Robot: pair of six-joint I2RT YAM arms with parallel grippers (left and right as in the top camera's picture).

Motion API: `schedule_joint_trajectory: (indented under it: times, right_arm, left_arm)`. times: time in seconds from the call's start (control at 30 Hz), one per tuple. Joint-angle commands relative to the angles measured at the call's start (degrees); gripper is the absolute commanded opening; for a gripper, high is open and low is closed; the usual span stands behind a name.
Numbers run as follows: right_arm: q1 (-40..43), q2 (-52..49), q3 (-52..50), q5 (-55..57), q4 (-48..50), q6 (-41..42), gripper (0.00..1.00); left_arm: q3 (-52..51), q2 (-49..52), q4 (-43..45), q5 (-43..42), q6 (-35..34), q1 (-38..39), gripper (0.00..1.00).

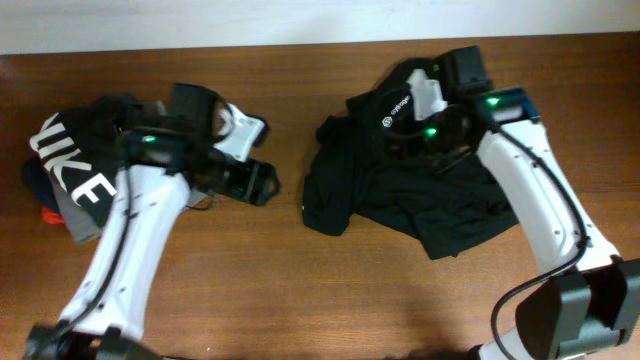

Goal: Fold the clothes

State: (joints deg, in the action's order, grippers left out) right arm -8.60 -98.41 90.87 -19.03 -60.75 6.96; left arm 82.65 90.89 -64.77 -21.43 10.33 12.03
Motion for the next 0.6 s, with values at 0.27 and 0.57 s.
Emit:
schedule_joint_trajectory:
  times: [0.27,0.57]
  right_arm:
    - [16.7,-0.66,-10.38,6.99,-11.08,7.5,0.62]
    - [14.73,-0.66,-31.41,3.61,-1.29,11.85,0.68]
  left_arm:
    - [-1.16,13.57,6.47,2.82,2.12,7.1,0.78]
    - [-1.16,15.06,9.29,2.82,2.16,7.1,0.78]
